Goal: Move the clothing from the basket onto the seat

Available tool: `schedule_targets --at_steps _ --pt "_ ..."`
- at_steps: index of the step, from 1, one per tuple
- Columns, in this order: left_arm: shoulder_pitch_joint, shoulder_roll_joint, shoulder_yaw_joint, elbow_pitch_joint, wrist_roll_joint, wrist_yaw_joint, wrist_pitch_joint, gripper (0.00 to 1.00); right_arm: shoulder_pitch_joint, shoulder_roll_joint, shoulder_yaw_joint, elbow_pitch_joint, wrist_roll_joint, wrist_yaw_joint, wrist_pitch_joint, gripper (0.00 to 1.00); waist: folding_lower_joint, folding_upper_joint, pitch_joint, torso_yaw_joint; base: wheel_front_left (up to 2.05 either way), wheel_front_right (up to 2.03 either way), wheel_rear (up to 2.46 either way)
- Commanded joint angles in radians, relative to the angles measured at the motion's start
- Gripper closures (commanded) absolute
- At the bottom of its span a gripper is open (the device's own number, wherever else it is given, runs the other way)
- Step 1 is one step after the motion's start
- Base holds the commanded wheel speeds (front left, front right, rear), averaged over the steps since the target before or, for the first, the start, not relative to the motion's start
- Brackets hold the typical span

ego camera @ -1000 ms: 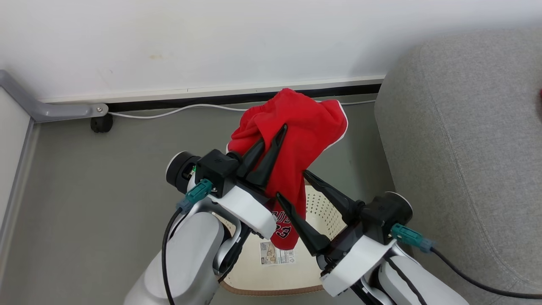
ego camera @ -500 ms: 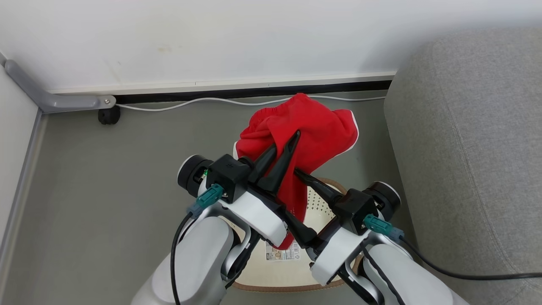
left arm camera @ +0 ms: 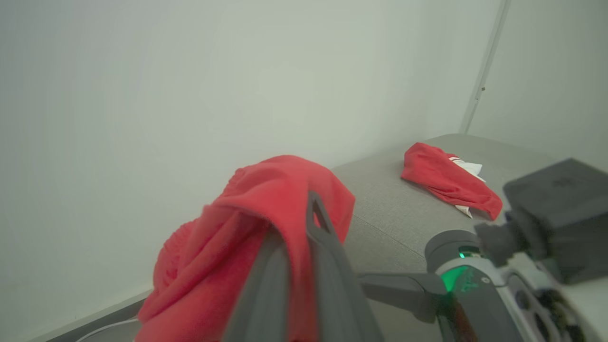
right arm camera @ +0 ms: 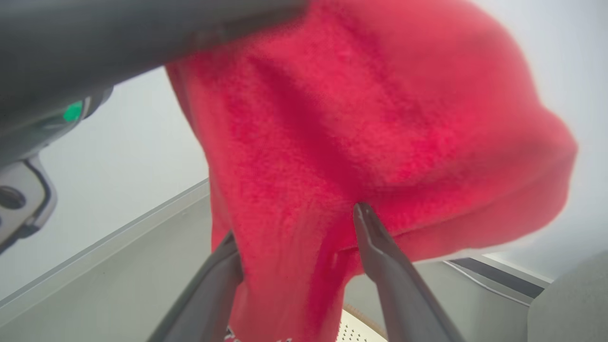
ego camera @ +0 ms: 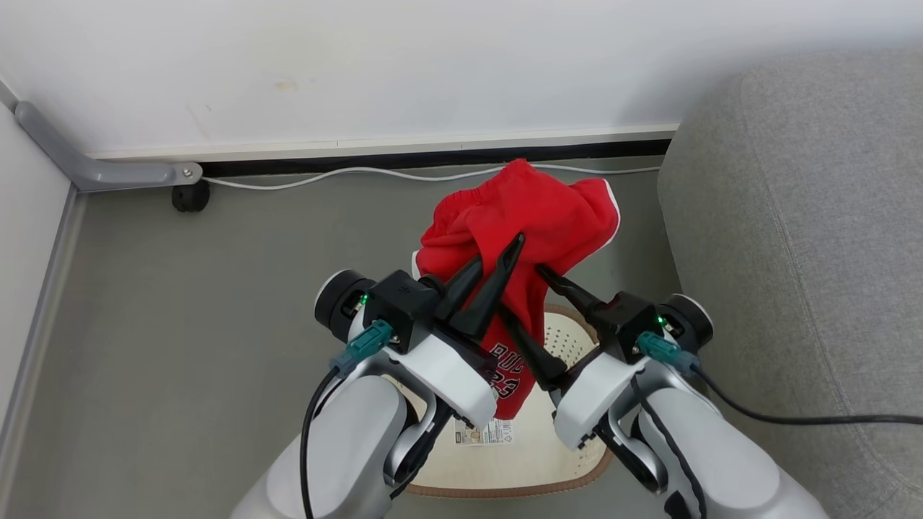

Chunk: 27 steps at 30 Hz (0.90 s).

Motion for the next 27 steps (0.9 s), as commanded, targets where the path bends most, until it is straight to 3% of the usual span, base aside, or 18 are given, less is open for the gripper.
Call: schedule_targets --at_steps 1,2,3,6,7,15,16,17,18,19,27 --pt "-0.023 0.007 0.024 -0.025 -0.008 0.004 -0.01 1.0 -0.032 0.02 0.006 -0.005 0.013 0.001 -0.006 0.0 0.0 0.0 0.002 -0.001 0.0 0.0 0.0" --pt "-0.023 0.007 0.022 -0.026 -0.009 0.004 -0.01 1.0 -0.038 0.02 0.005 0.003 0.018 0.001 -0.006 0.0 0.0 0.0 0.002 -0.002 0.0 0.0 0.0" --pt "-0.023 0.007 0.02 -0.027 -0.01 0.004 -0.01 1.0 -0.045 0.02 0.006 0.009 0.023 0.001 -0.006 0.08 0.0 0.0 0.003 -0.003 0.0 0.0 0.0" --pt "-0.021 0.007 0.014 -0.03 -0.012 0.003 -0.01 1.0 -0.071 0.02 0.004 0.029 0.054 0.001 -0.006 0.93 0.0 0.0 0.008 -0.006 0.0 0.0 0.0" --pt "-0.022 0.007 0.013 -0.031 -0.013 0.003 -0.01 1.0 -0.076 0.02 0.003 0.032 0.06 0.001 -0.006 1.0 0.0 0.0 0.009 -0.007 0.0 0.0 0.0" --pt "-0.022 0.007 0.011 -0.006 -0.007 0.003 -0.01 1.0 -0.079 0.02 -0.025 0.019 0.086 0.001 -0.006 1.0 0.0 0.0 0.021 -0.019 0.0 0.0 0.0" --pt "-0.024 0.007 0.013 -0.004 -0.001 0.003 -0.01 0.72 -0.076 0.02 -0.03 0.014 0.084 0.001 -0.006 1.0 0.0 0.0 0.023 -0.022 0.0 0.0 0.0" --pt "-0.023 0.007 0.013 0.0 0.005 0.001 -0.01 0.2 -0.073 0.02 -0.039 0.008 0.08 0.001 -0.006 1.0 0.0 0.0 0.025 -0.025 0.0 0.0 0.0" --pt "-0.023 0.007 0.013 0.0 0.005 0.001 -0.01 0.2 -0.073 0.02 -0.039 0.008 0.08 0.001 -0.006 1.0 0.0 0.0 0.025 -0.025 0.0 0.0 0.0" --pt "-0.022 0.007 0.015 0.003 0.007 -0.002 -0.01 0.0 -0.071 0.02 -0.048 0.001 0.075 0.001 -0.006 1.0 0.0 0.0 0.026 -0.028 0.0 0.0 0.0" --pt "-0.012 0.007 0.033 0.021 0.064 -0.02 -0.01 0.0 -0.045 0.012 -0.152 -0.089 0.043 0.001 -0.006 1.0 0.0 0.0 0.032 -0.061 0.0 0.0 0.0"
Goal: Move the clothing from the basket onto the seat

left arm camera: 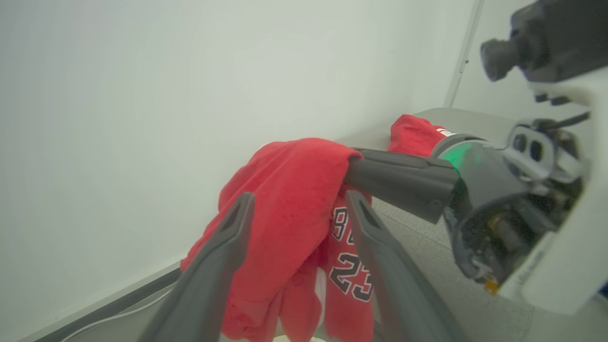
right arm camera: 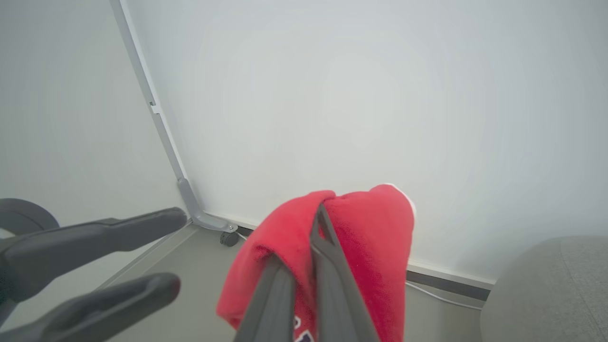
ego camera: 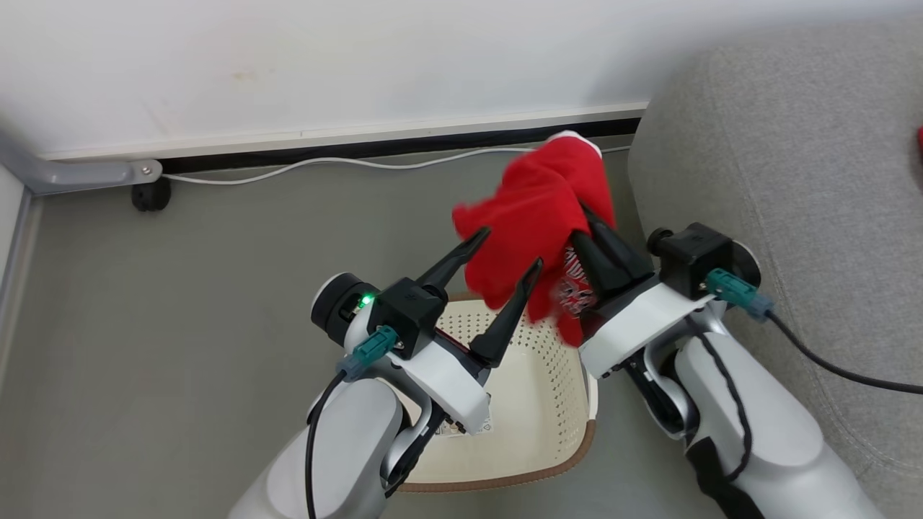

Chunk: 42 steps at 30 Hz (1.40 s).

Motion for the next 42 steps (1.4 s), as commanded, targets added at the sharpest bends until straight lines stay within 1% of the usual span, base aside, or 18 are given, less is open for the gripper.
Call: schedule_targets --at_steps 1,8,12,19,31,34,35,42 --pt "-0.011 0.007 0.039 -0.021 0.007 -0.006 -0.01 0.0 0.013 0.006 -0.009 -0.045 -0.011 0.001 -0.006 1.0 0.0 0.0 0.001 -0.009 0.0 0.0 0.0" --pt "0.01 0.007 0.073 -0.007 0.045 -0.027 -0.01 0.0 0.021 -0.035 -0.13 -0.142 -0.027 0.001 -0.006 1.0 0.0 0.0 -0.004 -0.068 0.0 0.0 0.0" --pt "0.022 0.007 0.089 -0.008 0.061 -0.039 -0.01 0.0 0.019 -0.058 -0.187 -0.184 -0.035 0.001 -0.006 1.0 0.0 0.0 -0.007 -0.12 0.0 0.0 0.0" --pt "0.036 0.007 0.107 -0.007 0.079 -0.055 -0.01 0.0 0.014 -0.078 -0.259 -0.228 -0.03 0.001 -0.006 1.0 0.0 0.0 -0.01 -0.25 0.0 0.0 0.0" --pt "0.058 0.011 0.136 0.01 0.091 -0.067 -0.01 0.0 0.037 -0.076 -0.296 -0.241 -0.039 0.001 -0.006 1.0 0.0 0.0 -0.043 -0.498 0.0 0.0 0.0" --pt "0.05 0.01 0.115 0.019 0.089 -0.068 -0.01 0.0 0.062 -0.086 -0.348 -0.259 -0.039 0.001 -0.006 1.0 0.0 0.0 -0.042 -0.518 0.0 0.0 0.0" --pt "0.05 0.01 0.115 0.019 0.089 -0.068 -0.01 0.0 0.062 -0.086 -0.348 -0.259 -0.039 0.001 -0.006 1.0 0.0 0.0 -0.042 -0.518 0.0 0.0 0.0" --pt "-0.005 0.009 0.01 0.047 0.031 -0.069 -0.01 0.0 0.163 -0.12 -0.491 -0.339 -0.071 0.001 -0.006 1.0 0.0 0.0 -0.032 -0.535 0.05 0.05 0.05"
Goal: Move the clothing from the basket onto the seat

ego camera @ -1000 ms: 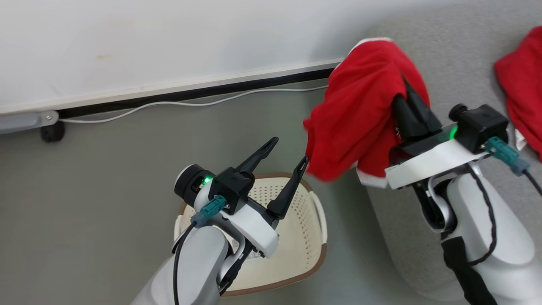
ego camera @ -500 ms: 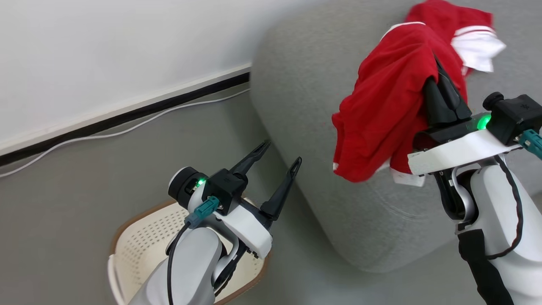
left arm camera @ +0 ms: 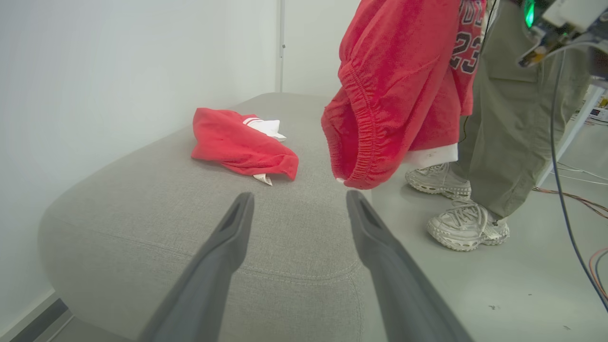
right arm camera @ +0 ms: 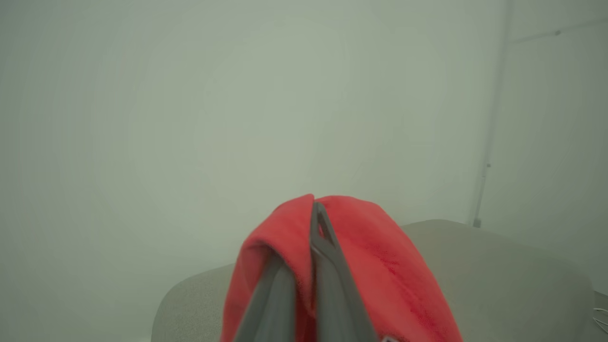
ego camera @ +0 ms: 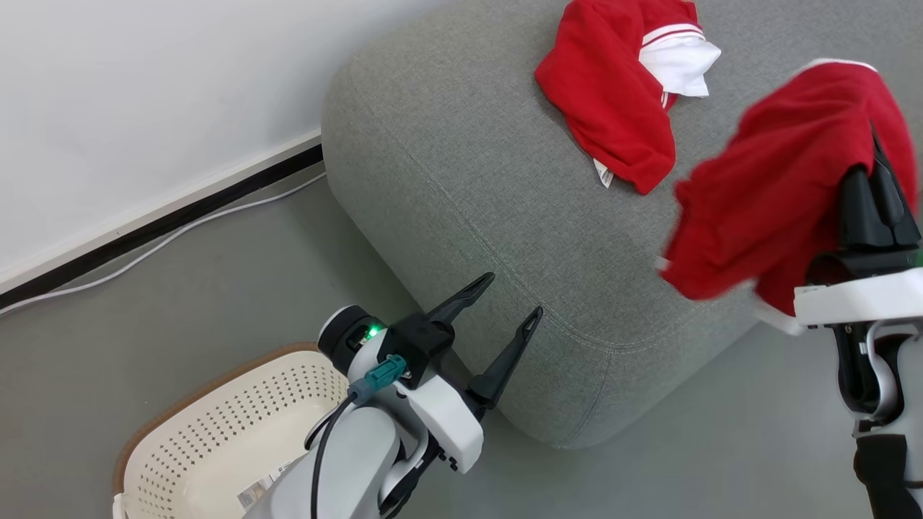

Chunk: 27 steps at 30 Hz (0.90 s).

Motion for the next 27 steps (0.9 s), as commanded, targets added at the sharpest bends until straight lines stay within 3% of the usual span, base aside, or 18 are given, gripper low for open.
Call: schedule_targets --at_steps 1,12,21,27 --pt "-0.045 0.006 0.026 -0.02 -0.011 -0.007 -0.01 0.0 0.001 -0.011 0.011 -0.038 -0.008 0.001 -0.006 1.0 0.0 -0.0001 0.002 0.0 0.28 0.28 0.28" --pt "-0.025 0.083 0.01 -0.077 -0.045 -0.007 -0.01 0.0 -0.025 -0.069 -0.041 -0.034 -0.086 0.001 -0.006 1.0 0.0 -0.0001 0.073 -0.001 0.15 0.15 0.15" --pt "-0.016 0.153 0.041 -0.127 -0.003 -0.007 -0.01 0.0 -0.237 -0.117 0.006 0.098 -0.087 0.001 -0.006 1.0 0.0 -0.0001 0.216 0.001 0.0 0.0 0.0" --pt "-0.034 0.18 0.024 -0.142 0.028 -0.007 -0.01 0.0 -0.412 -0.174 0.0 0.213 -0.124 0.001 -0.006 1.0 0.0 -0.0001 0.345 0.068 0.0 0.0 0.0"
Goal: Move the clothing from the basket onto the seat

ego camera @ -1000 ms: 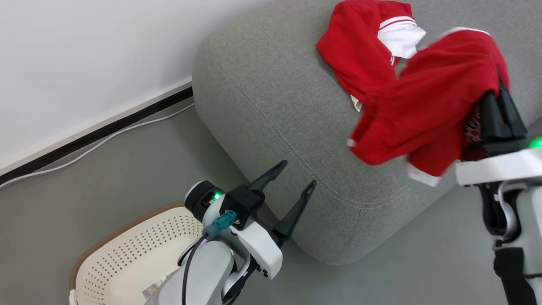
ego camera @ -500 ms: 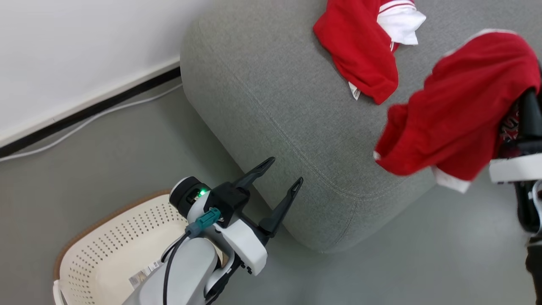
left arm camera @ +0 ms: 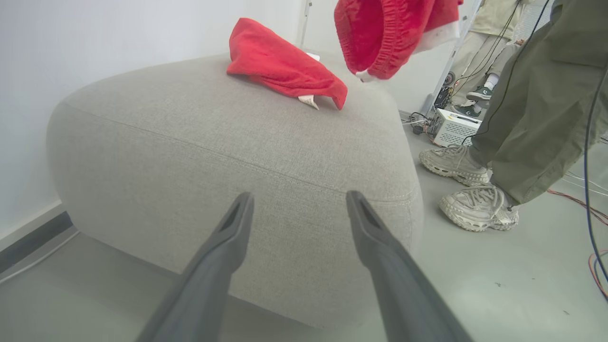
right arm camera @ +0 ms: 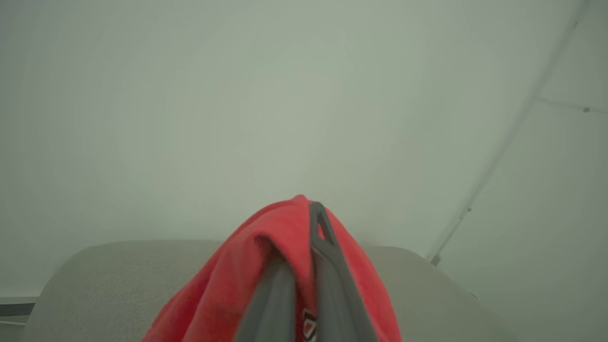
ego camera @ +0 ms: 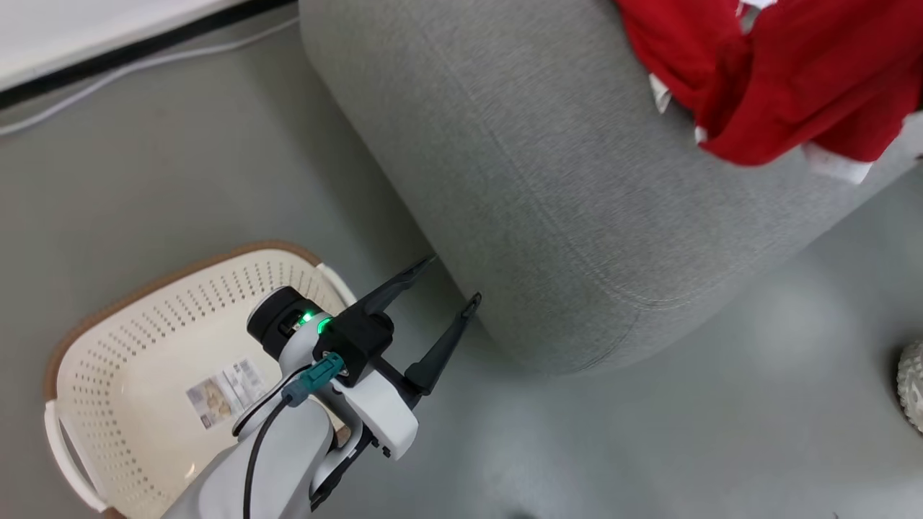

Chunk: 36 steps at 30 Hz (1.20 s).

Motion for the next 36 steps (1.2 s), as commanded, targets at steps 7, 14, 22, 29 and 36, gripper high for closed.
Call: schedule_targets --at_steps 7,14,22,29,36 --pt "-0.091 0.027 -0.003 -0.064 0.029 -0.007 0.006 0.0 -0.228 -0.12 -0.078 0.1 -0.068 0.001 -0.006 1.0 0.0 0.0 0.186 0.126 0.0 0.0 0.0" --pt "-0.137 0.02 -0.014 -0.098 0.046 -0.005 0.006 0.0 -0.383 -0.226 -0.193 0.24 -0.167 0.001 -0.006 1.0 0.0 0.0 0.27 0.205 0.0 0.0 0.0" --pt "-0.163 0.002 -0.026 -0.109 0.057 -0.003 -0.003 0.0 -0.561 -0.335 -0.368 0.418 -0.392 0.001 0.07 1.0 0.0 0.0 0.344 0.284 0.0 0.0 0.0" --pt "-0.174 -0.028 -0.024 -0.09 0.055 -0.003 -0.009 0.0 -0.548 -0.309 -0.611 0.511 -0.564 0.001 0.191 1.0 0.0 0.0 0.367 0.33 0.0 0.0 0.0" --pt "-0.165 -0.047 -0.008 -0.076 0.044 -0.004 -0.01 0.0 -0.463 -0.213 -0.681 0.637 -0.577 0.001 0.163 0.0 0.0 0.0 0.341 0.347 0.0 0.0 0.0"
